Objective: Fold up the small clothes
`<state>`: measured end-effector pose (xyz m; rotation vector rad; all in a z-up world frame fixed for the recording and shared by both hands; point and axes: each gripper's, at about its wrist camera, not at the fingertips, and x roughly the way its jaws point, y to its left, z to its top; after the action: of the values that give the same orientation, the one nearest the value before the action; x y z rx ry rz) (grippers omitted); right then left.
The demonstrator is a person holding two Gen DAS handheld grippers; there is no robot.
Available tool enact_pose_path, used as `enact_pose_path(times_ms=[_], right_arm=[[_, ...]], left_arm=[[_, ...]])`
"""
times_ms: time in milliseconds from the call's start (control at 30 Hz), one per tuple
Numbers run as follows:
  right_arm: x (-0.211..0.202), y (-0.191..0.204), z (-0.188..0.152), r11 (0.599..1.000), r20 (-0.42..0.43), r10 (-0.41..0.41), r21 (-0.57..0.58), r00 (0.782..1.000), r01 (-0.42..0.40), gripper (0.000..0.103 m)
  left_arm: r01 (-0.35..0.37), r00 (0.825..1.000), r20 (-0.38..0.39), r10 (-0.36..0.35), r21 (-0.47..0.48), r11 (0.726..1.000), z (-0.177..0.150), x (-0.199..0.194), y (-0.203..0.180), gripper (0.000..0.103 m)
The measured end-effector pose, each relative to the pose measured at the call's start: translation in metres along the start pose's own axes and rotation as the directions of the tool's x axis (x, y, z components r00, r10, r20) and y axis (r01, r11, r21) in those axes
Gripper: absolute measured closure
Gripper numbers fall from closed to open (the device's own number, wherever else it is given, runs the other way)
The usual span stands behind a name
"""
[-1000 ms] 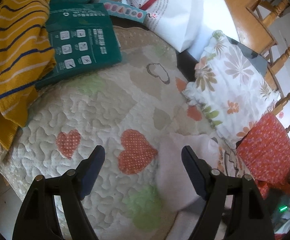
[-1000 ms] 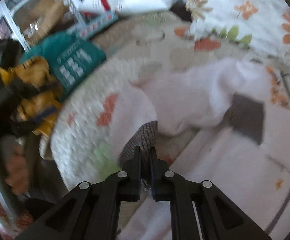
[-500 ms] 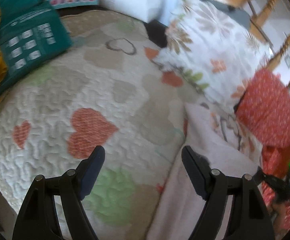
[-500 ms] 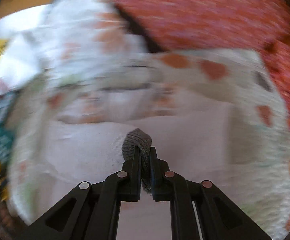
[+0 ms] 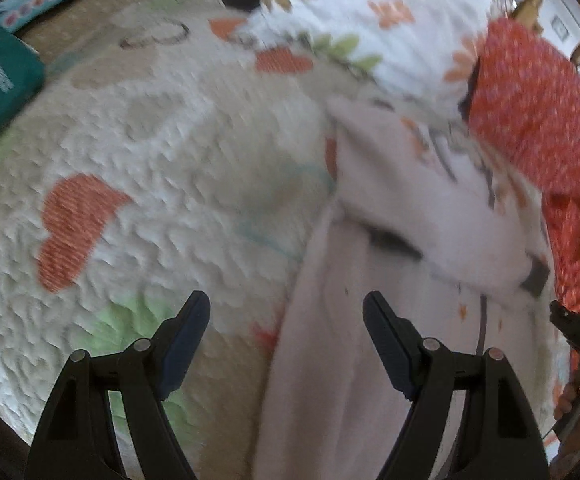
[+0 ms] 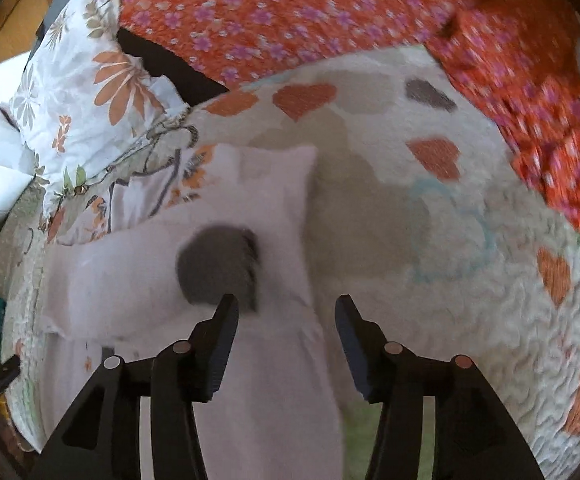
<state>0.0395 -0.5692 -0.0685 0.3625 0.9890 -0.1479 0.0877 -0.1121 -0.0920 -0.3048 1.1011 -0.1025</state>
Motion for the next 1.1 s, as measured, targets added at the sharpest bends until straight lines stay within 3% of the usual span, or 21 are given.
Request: enact_pose_path(times_ms=[100,167,200,233,267,300,400,533,700,733,900,1000,1100], right_arm=[[-0.001,-0.014,-0.025,0.998,-0.042,0.054,0.024,0.998,-0.053,0.048],[0.001,-0.016,-0.043,0.997,-0.063,0.078,0.012,0.995,-0.078,0.048],[0.002,-0.015,-0.052,0.997,-0.072,0.083,0.004,0.994,-0.083,0.052],[0.003,-0.014,-0.060,0.996,-0.080,0.087,-0.006,0.993,-0.088,0.061],[0.002,-0.014,-0.069,0.996,-0.077,0.087,-0.012,0.993,-0.088,0.077],[0.001,-0.016,-0.075,0.996,-0.069,0.083,-0.006,0.994,-0.084,0.082],[-0.008,-0.036,-0.095,0.985,-0.026,0.146,0.097,0.989,-0.143,0.085],[-0.021,-0.048,-0.122,0.962,0.001,0.231,0.146,0.973,-0.229,0.084],[-0.030,-0.060,-0.163,0.894,0.039,0.385,0.233,0.922,-0.383,0.084],[-0.030,-0.063,-0.171,0.866,0.042,0.431,0.262,0.901,-0.426,0.084],[-0.025,-0.061,-0.194,0.792,0.025,0.544,0.317,0.839,-0.522,0.084],[-0.025,-0.056,-0.203,0.770,0.002,0.582,0.319,0.813,-0.552,0.083],[-0.027,-0.050,-0.212,0.766,-0.012,0.593,0.314,0.805,-0.560,0.081]], left_arm=[[-0.001,0.999,-0.054,0.002,0.031,1.000,-0.010,0.014,-0.004,0.025],[-0.029,0.999,-0.042,0.032,0.076,0.997,-0.017,0.016,-0.009,0.025],[-0.038,0.999,-0.034,0.042,0.101,0.994,-0.020,0.015,-0.011,0.028],[-0.042,0.999,-0.026,0.045,0.115,0.992,-0.023,0.014,-0.012,0.038],[-0.050,0.998,-0.018,0.053,0.125,0.991,-0.027,0.012,-0.010,0.044],[-0.057,0.998,-0.010,0.059,0.132,0.990,-0.031,0.009,-0.008,0.053],[-0.016,1.000,0.005,0.015,0.110,0.994,-0.045,-0.001,0.004,0.056],[0.053,0.998,0.016,-0.055,0.098,0.994,-0.066,-0.013,0.015,0.056],[0.137,0.990,0.025,-0.139,0.061,0.989,-0.091,-0.023,0.026,0.056],[0.160,0.987,0.024,-0.161,0.040,0.986,-0.098,-0.025,0.029,0.057],[0.258,0.966,0.007,-0.258,-0.045,0.965,-0.135,-0.031,0.034,0.061],[0.250,0.968,0.018,-0.249,-0.044,0.967,-0.149,-0.037,0.033,0.061],[0.288,0.957,-0.006,-0.290,-0.100,0.952,-0.163,-0.037,0.040,0.061]])
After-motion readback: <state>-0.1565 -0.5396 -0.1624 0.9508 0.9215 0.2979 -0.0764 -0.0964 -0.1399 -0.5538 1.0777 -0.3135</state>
